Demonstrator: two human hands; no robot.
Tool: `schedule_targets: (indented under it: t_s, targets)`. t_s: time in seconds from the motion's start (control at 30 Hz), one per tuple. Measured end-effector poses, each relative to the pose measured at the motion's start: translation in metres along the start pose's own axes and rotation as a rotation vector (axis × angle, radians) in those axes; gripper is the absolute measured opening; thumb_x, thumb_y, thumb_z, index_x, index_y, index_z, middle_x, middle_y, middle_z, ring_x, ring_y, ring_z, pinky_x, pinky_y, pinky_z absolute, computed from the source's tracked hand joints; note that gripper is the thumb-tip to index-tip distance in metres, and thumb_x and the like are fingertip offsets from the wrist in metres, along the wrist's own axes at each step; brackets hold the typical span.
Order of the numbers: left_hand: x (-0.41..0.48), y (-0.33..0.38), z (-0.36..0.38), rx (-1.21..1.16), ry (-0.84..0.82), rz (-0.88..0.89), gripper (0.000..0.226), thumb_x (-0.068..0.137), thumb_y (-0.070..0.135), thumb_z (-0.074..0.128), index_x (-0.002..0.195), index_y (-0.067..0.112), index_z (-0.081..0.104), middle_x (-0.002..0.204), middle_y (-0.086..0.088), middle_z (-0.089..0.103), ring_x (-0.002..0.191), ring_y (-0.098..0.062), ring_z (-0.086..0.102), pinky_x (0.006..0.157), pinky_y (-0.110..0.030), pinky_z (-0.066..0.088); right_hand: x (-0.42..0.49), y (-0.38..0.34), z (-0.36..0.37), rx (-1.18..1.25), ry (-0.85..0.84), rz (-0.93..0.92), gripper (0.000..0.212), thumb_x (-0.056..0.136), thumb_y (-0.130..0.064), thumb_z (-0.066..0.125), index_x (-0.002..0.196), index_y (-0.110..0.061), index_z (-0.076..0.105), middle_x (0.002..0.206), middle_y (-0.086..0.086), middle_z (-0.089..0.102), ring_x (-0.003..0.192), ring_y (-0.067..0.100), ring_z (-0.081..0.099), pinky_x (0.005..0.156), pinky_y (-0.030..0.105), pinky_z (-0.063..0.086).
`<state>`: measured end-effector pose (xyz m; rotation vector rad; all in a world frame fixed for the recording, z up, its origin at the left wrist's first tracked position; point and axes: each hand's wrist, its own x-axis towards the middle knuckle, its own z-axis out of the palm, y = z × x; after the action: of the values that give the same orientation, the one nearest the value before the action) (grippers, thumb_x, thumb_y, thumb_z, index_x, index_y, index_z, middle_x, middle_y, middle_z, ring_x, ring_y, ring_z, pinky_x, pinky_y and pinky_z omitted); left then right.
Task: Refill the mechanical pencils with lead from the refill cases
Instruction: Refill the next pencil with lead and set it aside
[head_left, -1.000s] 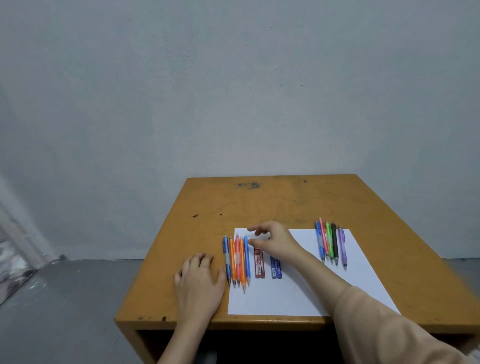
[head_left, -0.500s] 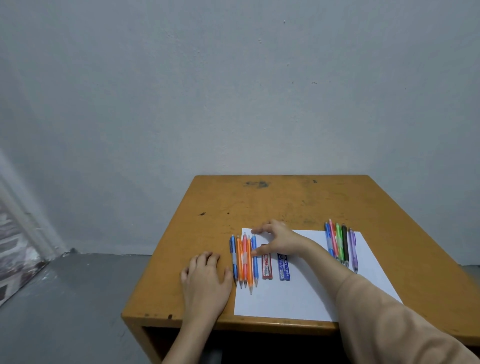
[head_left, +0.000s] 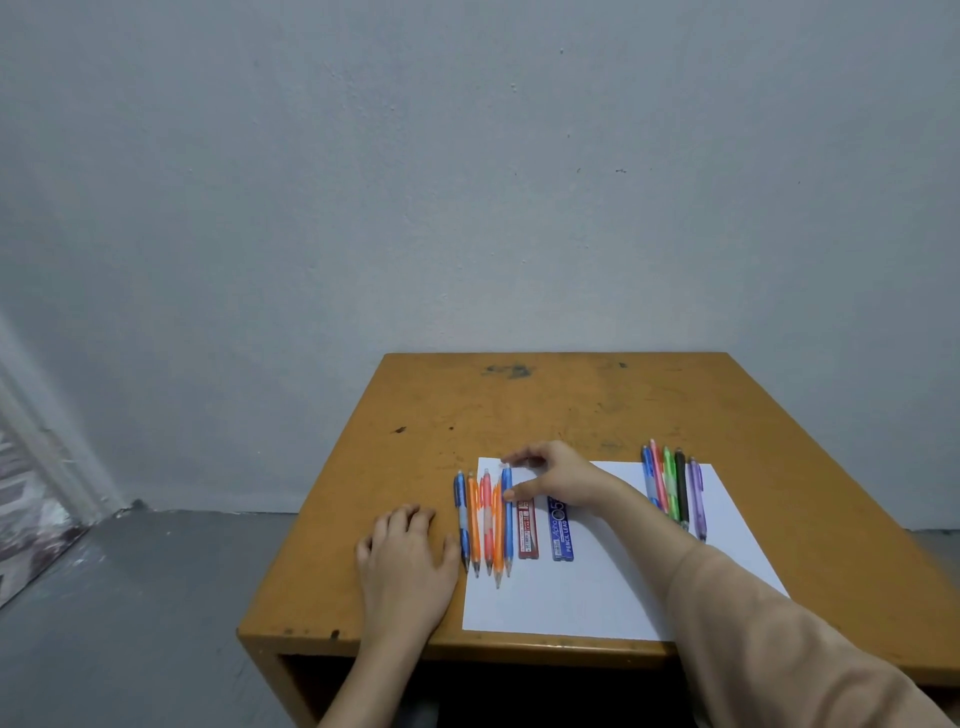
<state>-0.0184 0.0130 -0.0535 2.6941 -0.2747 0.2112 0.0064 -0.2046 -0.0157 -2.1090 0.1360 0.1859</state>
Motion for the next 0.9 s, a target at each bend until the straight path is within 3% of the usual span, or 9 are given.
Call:
schedule_targets:
  t_s: [0.07, 0.23, 0.4, 0.57, 0.73, 0.9]
  targets:
    - [0.001, 0.001, 0.000, 0.005, -0.003, -0.001, 0.048, 0.094, 0.052, 0.041, 0.137, 0.031, 0.044, 0.142, 0.012, 0.040, 0.133, -0.007, 0.028, 0.111, -0.034, 0.022, -0.001, 0.000, -0.001, 0.033, 0.026, -0.006, 0.041, 0.082, -0.018, 0.074, 0.119, -0.015, 0.058, 0.111, -0.003, 0.060, 0.102, 0.016, 0.062, 0.078, 0.030, 0.056]
    - [0.002, 0.001, 0.001, 0.005, -0.005, -0.005, 0.049, 0.093, 0.052, 0.041, 0.137, 0.031, 0.044, 0.142, 0.012, 0.040, 0.133, -0.007, 0.028, 0.111, -0.034, 0.022, -0.002, -0.003, -0.002, 0.151, 0.064, 0.026, 0.020, 0.089, -0.012, 0.063, 0.109, -0.012, 0.059, 0.094, 0.005, 0.071, 0.083, 0.012, 0.069, 0.072, 0.029, 0.058]
    - [0.001, 0.001, 0.000, 0.004, -0.001, -0.002, 0.049, 0.093, 0.052, 0.041, 0.137, 0.030, 0.044, 0.141, 0.012, 0.041, 0.133, -0.007, 0.029, 0.111, -0.034, 0.023, -0.007, -0.011, -0.004, 0.289, 0.122, 0.067, 0.020, 0.088, -0.013, 0.065, 0.108, -0.012, 0.060, 0.092, 0.006, 0.073, 0.081, 0.015, 0.069, 0.064, 0.027, 0.053]
    - [0.001, 0.000, 0.000, -0.001, -0.006, 0.005, 0.049, 0.094, 0.051, 0.041, 0.138, 0.030, 0.044, 0.142, 0.012, 0.040, 0.133, -0.007, 0.028, 0.112, -0.034, 0.023, -0.014, -0.017, -0.005, 0.468, 0.217, 0.049, 0.019, 0.088, -0.007, 0.064, 0.107, -0.009, 0.062, 0.089, 0.012, 0.071, 0.078, 0.019, 0.067, 0.082, 0.035, 0.053]
    - [0.001, -0.001, 0.002, -0.005, 0.003, 0.008, 0.049, 0.094, 0.052, 0.041, 0.137, 0.030, 0.044, 0.141, 0.012, 0.041, 0.132, -0.007, 0.029, 0.111, -0.034, 0.023, -0.028, -0.029, -0.007, 0.614, 0.276, 0.023, 0.020, 0.089, -0.003, 0.062, 0.107, -0.010, 0.061, 0.083, 0.013, 0.069, 0.069, 0.019, 0.065, 0.069, 0.031, 0.054]
    - [0.001, 0.001, 0.001, 0.012, 0.012, 0.019, 0.049, 0.094, 0.051, 0.040, 0.137, 0.029, 0.044, 0.141, 0.011, 0.042, 0.132, -0.008, 0.031, 0.111, -0.034, 0.024, -0.046, -0.034, -0.003, 0.665, 0.394, -0.053, 0.020, 0.090, -0.004, 0.061, 0.108, -0.012, 0.061, 0.082, 0.011, 0.068, 0.072, 0.020, 0.065, 0.067, 0.031, 0.056]
